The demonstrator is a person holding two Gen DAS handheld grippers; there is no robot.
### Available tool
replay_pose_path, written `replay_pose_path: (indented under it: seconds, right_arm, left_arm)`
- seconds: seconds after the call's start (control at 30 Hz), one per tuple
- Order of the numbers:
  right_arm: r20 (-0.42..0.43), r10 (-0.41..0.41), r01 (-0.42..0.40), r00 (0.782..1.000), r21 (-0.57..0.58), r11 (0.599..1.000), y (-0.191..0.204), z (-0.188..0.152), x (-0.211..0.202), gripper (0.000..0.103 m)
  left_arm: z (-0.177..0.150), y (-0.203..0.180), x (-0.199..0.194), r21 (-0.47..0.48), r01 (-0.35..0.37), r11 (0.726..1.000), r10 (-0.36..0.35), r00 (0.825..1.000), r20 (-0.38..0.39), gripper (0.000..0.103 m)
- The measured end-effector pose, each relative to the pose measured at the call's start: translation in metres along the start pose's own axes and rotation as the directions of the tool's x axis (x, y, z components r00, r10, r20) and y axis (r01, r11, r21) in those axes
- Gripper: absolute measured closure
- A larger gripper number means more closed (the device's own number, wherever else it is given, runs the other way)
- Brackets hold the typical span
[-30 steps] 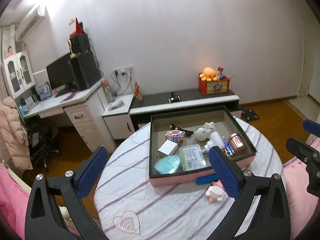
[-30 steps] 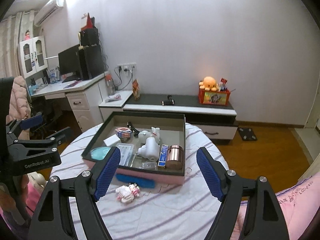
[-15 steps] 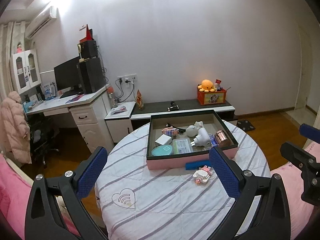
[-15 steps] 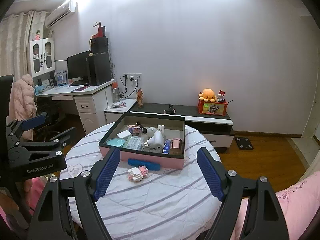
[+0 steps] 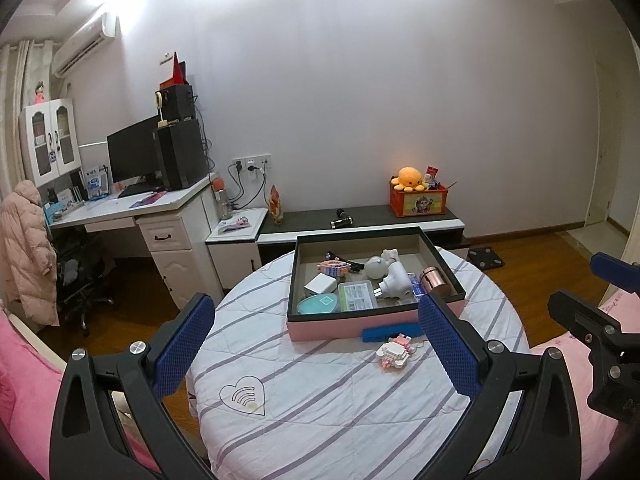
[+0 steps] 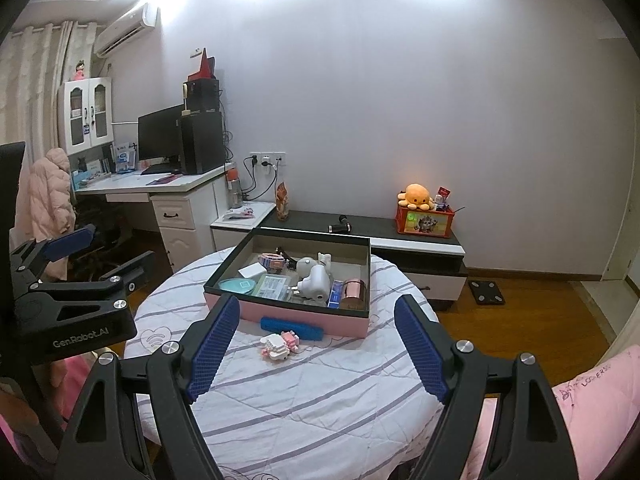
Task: Organize rigid objects
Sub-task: 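Withdraw both open tools from the tray toward the remaining items, then grasp the white block figure with the left tool while the right tool grasps the blue comb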
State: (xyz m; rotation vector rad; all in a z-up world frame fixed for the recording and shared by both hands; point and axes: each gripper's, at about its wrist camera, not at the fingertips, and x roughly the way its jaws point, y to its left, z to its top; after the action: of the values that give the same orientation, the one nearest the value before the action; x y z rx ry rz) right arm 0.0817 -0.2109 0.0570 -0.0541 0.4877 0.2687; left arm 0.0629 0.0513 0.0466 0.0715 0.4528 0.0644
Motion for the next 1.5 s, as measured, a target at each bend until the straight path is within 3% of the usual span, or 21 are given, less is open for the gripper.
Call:
replay_pose_path:
  seconds: [0.27,0.53,0.67,0.87,1.0,1.23,1.3,1.5]
  right_arm:
    - [-0.012,-0.01,0.01,1.0,0.017,1.0,-0.005,-0.001,0.006,0.022]
    - [-0.075,-0.033,0.038,0.997,0.074,0.996,-0.029,-0.006,0.034,0.022]
    - [-0.137,-0.037,0.051,0.99,0.106,0.993,-0.048,-0.015,0.061,0.022]
    - [-0.259,-0.039,0.072,0.965,0.121,0.99,-0.074,-0.034,0.113,0.022]
    - [-0.317,-0.02,0.069,0.948,0.144,0.987,-0.089,-0.047,0.14,0.022]
    - [-0.394,0.027,0.045,0.919,0.174,0.984,-0.101,-0.06,0.181,0.022]
    - [-0.405,0.041,0.031,0.914,0.168,0.985,-0.099,-0.061,0.19,0.022]
    - [-0.44,0.091,-0.031,0.893,0.141,0.989,-0.08,-0.065,0.217,0.022]
  left_arm:
    - [-0.002,-0.008,0.012,0.008,0.005,1.0,-0.004,1.0,-0.028,0.0]
    - [-0.013,-0.032,0.064,0.039,0.044,0.998,-0.037,0.986,-0.163,0.0]
    - [-0.025,-0.05,0.104,0.049,0.063,0.997,-0.048,0.963,-0.266,0.0]
    - [-0.054,-0.074,0.174,0.033,0.081,0.996,-0.058,0.89,-0.452,0.0]
    - [-0.068,-0.088,0.207,0.038,0.088,0.995,-0.055,0.85,-0.525,0.0]
    - [-0.085,-0.101,0.243,0.046,0.102,0.994,-0.054,0.802,-0.595,0.0]
    - [-0.09,-0.102,0.25,0.05,0.11,0.993,-0.059,0.8,-0.597,0.001]
    - [-0.094,-0.085,0.248,0.029,0.192,0.981,-0.14,0.803,-0.579,0.027]
